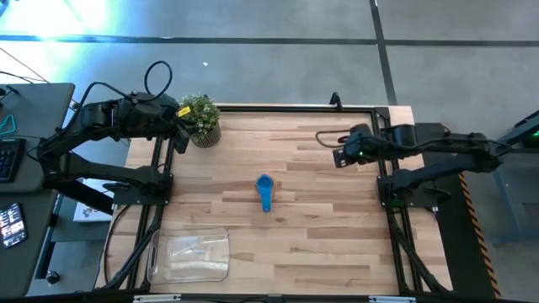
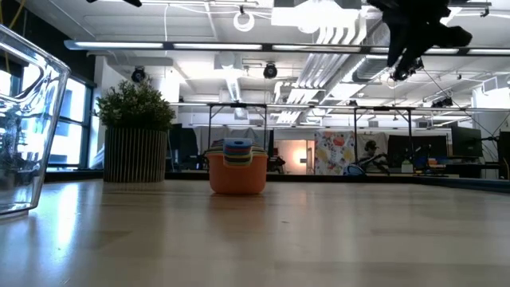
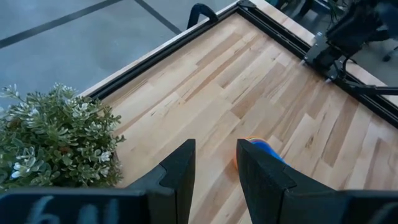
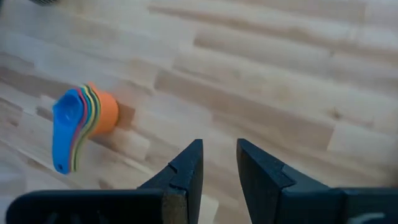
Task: Nest measuring cups in basket
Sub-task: Put the stacked measuring cups into the transparent bin
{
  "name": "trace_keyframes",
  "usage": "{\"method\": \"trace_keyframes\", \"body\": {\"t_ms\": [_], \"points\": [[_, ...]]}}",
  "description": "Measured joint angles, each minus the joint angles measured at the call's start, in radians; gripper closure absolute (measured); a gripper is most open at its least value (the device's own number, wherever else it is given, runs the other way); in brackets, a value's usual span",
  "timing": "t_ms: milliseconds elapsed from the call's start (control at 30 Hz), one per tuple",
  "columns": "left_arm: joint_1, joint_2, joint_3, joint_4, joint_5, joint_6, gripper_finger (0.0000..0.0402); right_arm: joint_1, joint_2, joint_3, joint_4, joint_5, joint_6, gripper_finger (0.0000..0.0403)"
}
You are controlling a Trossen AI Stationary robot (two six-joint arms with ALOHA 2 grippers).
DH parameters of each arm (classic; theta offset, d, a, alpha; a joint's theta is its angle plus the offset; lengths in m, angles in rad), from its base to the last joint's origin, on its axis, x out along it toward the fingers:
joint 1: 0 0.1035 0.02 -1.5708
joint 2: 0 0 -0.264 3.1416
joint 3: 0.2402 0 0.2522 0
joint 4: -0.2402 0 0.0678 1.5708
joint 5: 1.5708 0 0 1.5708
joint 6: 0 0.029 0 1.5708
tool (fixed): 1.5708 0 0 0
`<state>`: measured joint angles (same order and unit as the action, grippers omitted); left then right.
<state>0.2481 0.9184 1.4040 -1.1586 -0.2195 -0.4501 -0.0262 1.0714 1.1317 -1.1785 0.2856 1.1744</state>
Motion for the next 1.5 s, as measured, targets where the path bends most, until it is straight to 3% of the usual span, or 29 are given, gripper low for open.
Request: {"method": "trace_keyframes", "body": {"t_ms": [233, 533, 733, 1000, 1233, 1500], "points": [[0.000, 0.000, 0.000, -0.001, 0.000, 0.007, 0.0295, 0.056, 0.000, -0.119, 0.094, -0.042, 0.130, 0.0313], [0.000, 0.000, 0.000, -0.001, 0.000, 0.008, 0.0296, 0.113, 0.014, -0.238, 0.372, -0.099, 0.244, 0.0313], [0.000, -0.001, 0.000, -0.001, 0.000, 0.009, 0.0296, 0.137, 0.056, -0.245, 0.507, -0.099, 0.209, 0.0286], [0.000, -0.001, 0.000, -0.001, 0.000, 0.007, 0.0296, 0.145, 0.080, -0.245, 0.521, -0.095, 0.187, 0.0239], [0.000, -0.001, 0.000, -0.001, 0.000, -0.011, 0.0296, 0.139, 0.080, -0.245, 0.503, 0.000, 0.038, 0.0234], [0.000, -0.001, 0.000, 0.000, 0.000, -0.016, 0.0296, 0.109, 0.080, -0.245, 0.480, 0.000, -0.128, 0.0234]]}}
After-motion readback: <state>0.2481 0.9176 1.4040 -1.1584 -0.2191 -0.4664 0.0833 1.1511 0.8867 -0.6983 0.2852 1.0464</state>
